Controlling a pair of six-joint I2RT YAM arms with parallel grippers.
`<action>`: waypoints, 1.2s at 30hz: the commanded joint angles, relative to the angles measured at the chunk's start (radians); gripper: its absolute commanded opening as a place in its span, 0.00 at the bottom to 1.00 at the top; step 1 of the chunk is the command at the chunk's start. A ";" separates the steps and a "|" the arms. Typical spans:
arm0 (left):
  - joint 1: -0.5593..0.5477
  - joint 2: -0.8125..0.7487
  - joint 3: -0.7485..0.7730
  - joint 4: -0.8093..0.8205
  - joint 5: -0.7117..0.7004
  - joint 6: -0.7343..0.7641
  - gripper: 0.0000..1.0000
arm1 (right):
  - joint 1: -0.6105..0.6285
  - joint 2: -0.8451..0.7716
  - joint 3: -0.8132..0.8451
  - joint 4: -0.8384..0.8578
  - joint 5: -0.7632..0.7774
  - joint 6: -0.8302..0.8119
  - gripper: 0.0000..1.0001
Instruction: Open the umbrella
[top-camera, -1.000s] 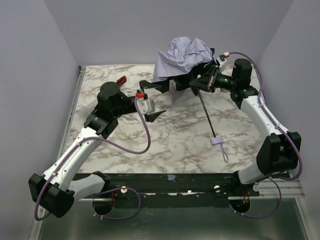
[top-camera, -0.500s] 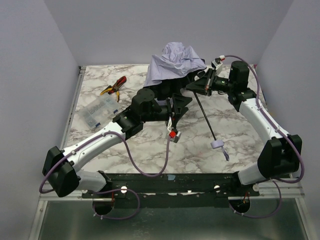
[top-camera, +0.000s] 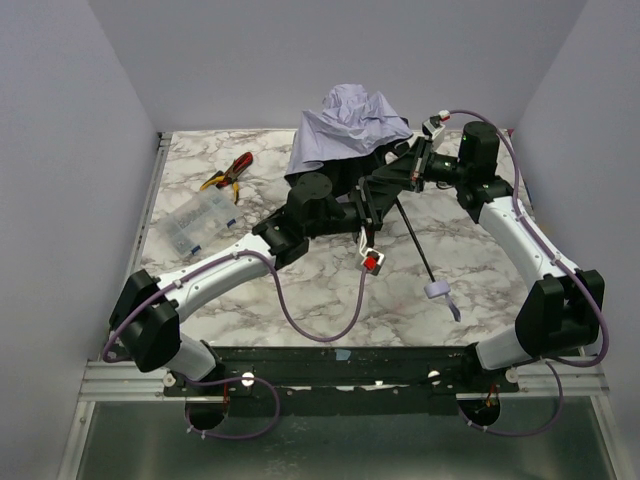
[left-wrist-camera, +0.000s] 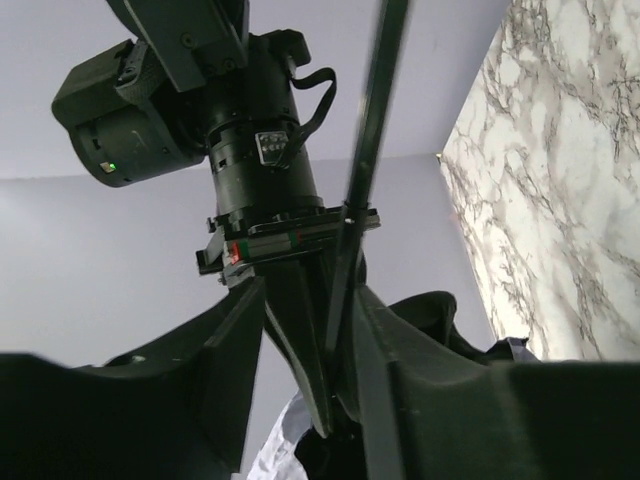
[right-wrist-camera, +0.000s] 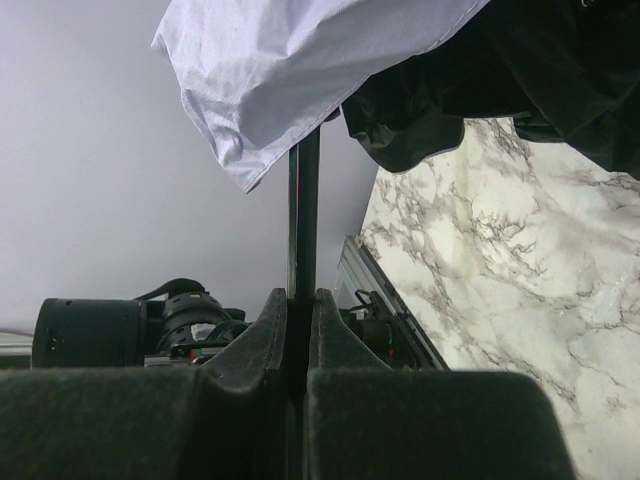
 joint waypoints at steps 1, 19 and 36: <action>-0.012 0.050 0.035 0.122 -0.069 0.067 0.28 | 0.004 -0.026 0.014 0.058 -0.051 -0.019 0.01; -0.007 -0.051 -0.014 0.175 -0.095 0.114 0.00 | -0.007 -0.084 0.027 0.008 -0.103 -0.172 0.81; 0.176 -0.142 0.409 -0.236 -0.253 -0.700 0.00 | -0.377 -0.193 0.053 0.032 -0.041 -0.202 0.90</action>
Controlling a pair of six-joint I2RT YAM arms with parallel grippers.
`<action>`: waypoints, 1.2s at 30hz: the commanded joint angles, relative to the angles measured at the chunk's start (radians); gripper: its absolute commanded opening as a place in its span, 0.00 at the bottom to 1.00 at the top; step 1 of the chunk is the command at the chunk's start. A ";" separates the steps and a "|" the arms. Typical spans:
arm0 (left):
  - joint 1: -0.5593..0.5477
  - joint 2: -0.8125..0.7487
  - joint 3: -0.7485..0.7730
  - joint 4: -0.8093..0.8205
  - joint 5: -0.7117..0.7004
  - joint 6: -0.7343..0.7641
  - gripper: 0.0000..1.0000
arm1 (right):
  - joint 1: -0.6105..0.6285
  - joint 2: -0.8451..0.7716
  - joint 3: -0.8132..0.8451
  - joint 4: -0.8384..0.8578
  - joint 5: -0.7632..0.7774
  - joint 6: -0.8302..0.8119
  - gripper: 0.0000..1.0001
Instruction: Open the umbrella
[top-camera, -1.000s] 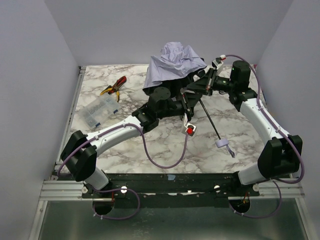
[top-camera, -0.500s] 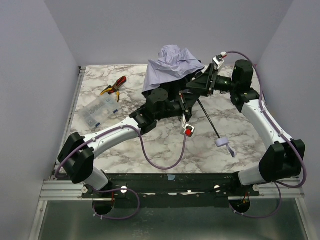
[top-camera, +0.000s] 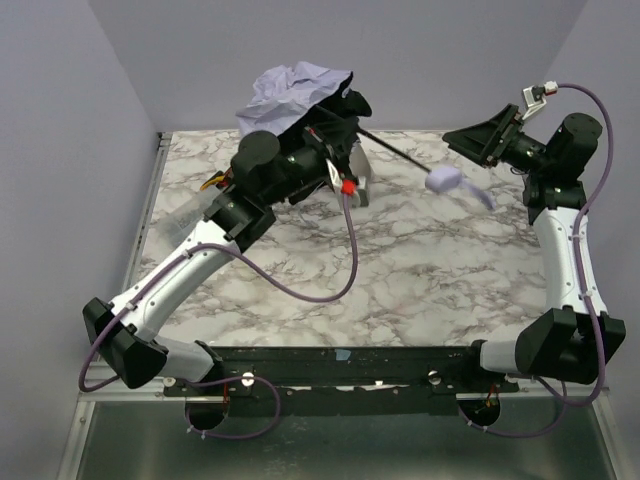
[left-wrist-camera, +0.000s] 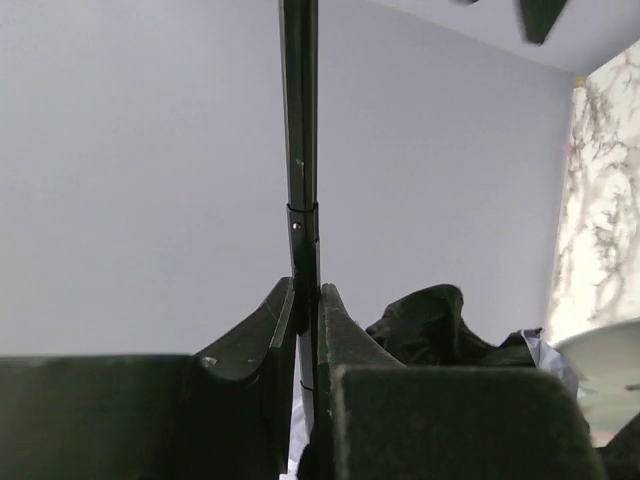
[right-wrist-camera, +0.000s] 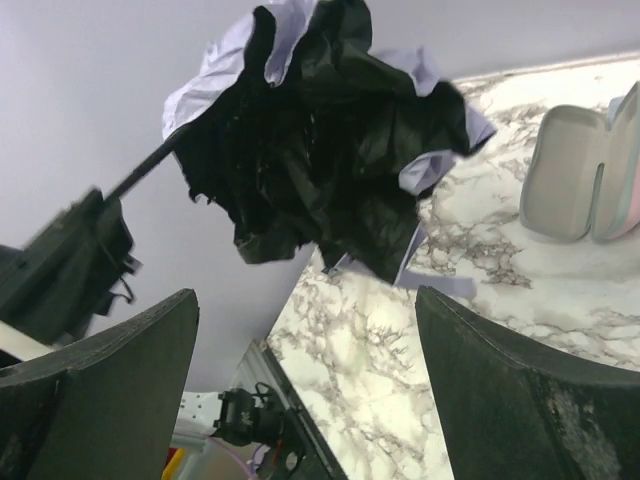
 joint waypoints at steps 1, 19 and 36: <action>0.102 0.006 0.291 -0.257 -0.063 -0.549 0.00 | 0.001 -0.077 -0.023 -0.039 0.071 -0.065 0.90; 0.228 -0.115 -0.041 -0.006 0.421 -1.880 0.00 | 0.001 -0.196 -0.083 -0.247 0.112 -0.222 0.90; 0.247 -0.073 0.011 0.085 0.502 -1.625 0.00 | 0.046 -0.268 -0.088 -0.287 0.037 -0.587 0.71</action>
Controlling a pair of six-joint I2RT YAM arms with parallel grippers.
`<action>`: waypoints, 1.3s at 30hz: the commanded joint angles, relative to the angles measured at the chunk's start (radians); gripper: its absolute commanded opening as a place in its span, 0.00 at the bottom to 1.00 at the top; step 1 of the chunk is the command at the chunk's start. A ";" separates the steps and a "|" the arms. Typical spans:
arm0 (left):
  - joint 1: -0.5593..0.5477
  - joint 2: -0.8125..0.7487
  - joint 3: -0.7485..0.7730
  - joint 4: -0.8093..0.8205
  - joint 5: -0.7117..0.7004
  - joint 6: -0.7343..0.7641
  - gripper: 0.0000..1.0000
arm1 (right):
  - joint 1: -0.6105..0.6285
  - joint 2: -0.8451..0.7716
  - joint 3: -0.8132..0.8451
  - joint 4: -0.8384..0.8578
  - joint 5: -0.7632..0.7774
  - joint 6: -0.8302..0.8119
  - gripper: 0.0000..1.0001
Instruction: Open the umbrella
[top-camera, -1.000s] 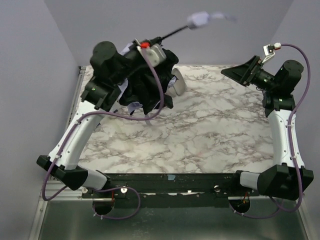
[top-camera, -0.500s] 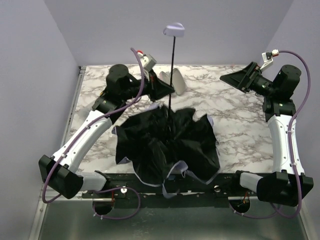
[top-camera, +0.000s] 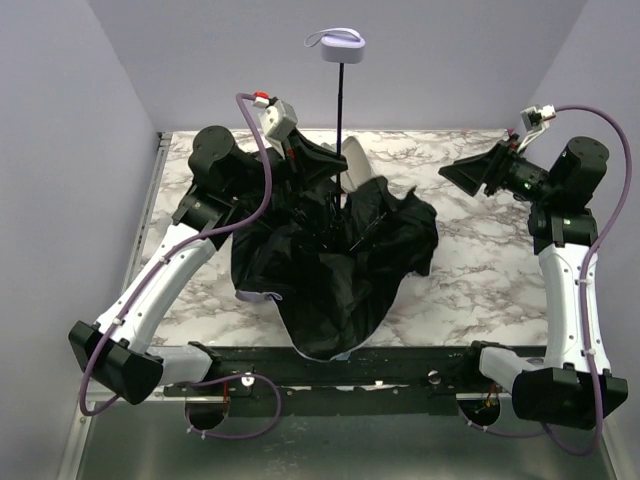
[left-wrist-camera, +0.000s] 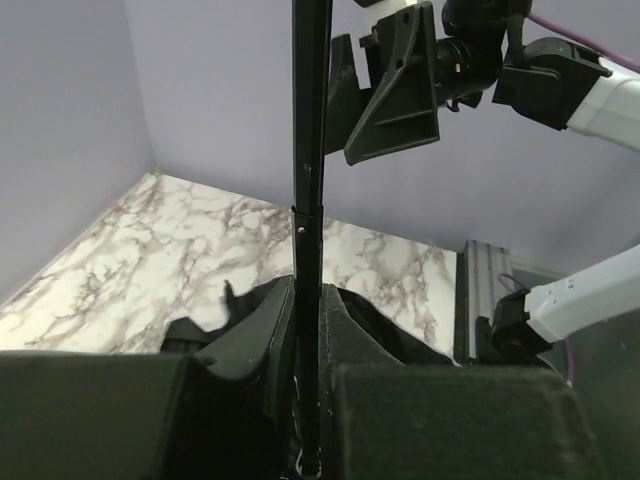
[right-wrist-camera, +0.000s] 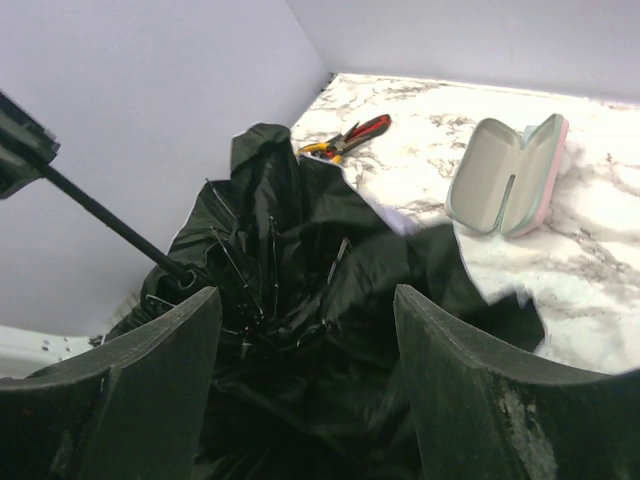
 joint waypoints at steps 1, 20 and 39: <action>-0.006 0.028 0.008 0.118 0.122 -0.011 0.00 | 0.057 -0.025 -0.017 -0.034 -0.022 -0.185 0.70; -0.030 -0.035 -0.315 0.088 0.137 0.228 0.00 | 0.546 -0.092 -0.401 0.247 0.182 -0.501 0.57; -0.030 -0.028 -0.230 0.078 0.121 0.175 0.00 | 0.832 0.222 -0.535 0.878 0.331 -0.350 0.42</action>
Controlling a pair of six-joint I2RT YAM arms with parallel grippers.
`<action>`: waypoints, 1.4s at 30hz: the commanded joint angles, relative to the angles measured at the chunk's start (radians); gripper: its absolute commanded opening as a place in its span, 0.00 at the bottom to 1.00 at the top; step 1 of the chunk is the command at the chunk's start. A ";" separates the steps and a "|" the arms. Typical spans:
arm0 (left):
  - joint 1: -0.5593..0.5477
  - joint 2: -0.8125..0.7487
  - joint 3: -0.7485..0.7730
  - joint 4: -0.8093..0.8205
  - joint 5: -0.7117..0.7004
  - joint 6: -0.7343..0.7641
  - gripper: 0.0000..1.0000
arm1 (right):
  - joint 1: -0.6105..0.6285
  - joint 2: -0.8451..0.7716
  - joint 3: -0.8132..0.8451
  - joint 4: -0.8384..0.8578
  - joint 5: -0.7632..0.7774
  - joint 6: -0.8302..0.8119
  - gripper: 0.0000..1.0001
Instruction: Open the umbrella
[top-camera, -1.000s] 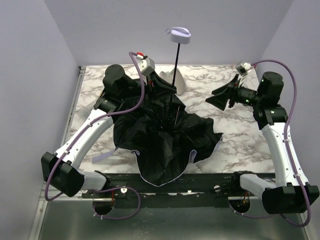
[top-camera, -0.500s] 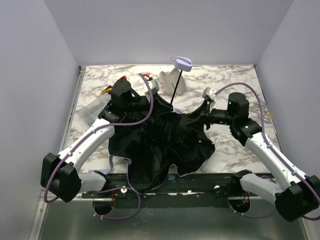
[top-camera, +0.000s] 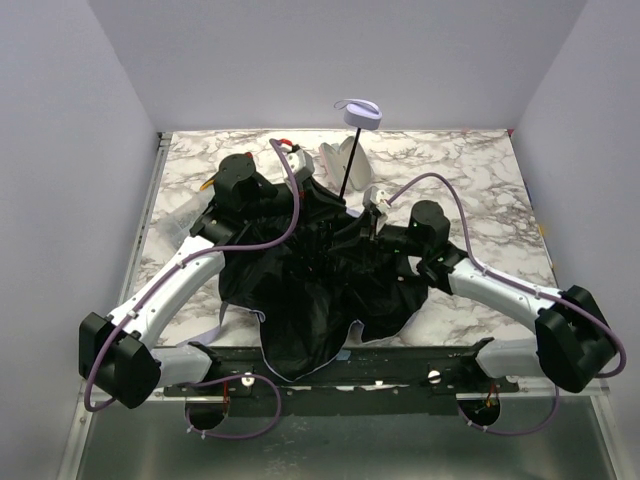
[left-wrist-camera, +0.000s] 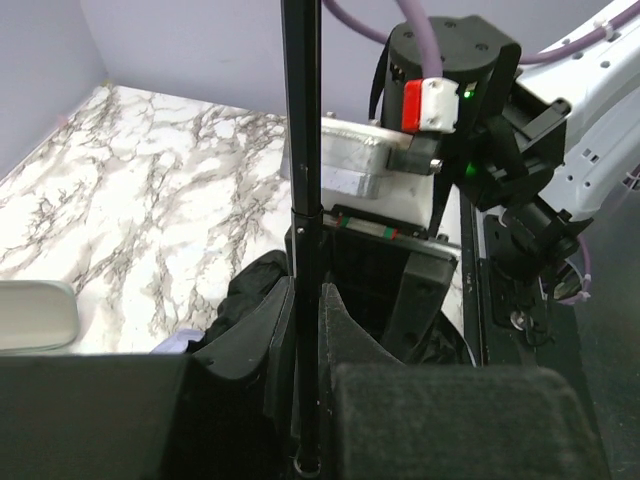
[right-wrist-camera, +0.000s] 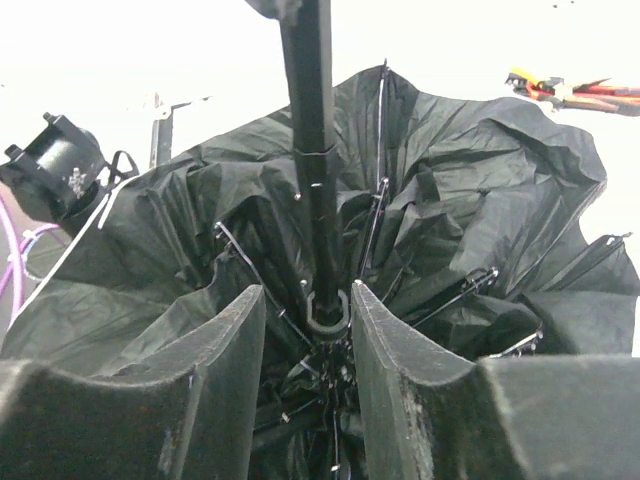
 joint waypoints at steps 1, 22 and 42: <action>-0.004 -0.009 0.062 0.035 -0.002 -0.017 0.00 | 0.025 0.051 -0.012 0.174 0.072 0.033 0.41; -0.003 -0.003 0.286 0.096 0.026 -0.153 0.00 | 0.033 0.204 -0.074 0.140 0.062 -0.174 0.19; -0.004 -0.015 0.363 0.107 0.114 -0.161 0.00 | 0.035 0.325 0.023 -0.042 0.138 -0.332 0.22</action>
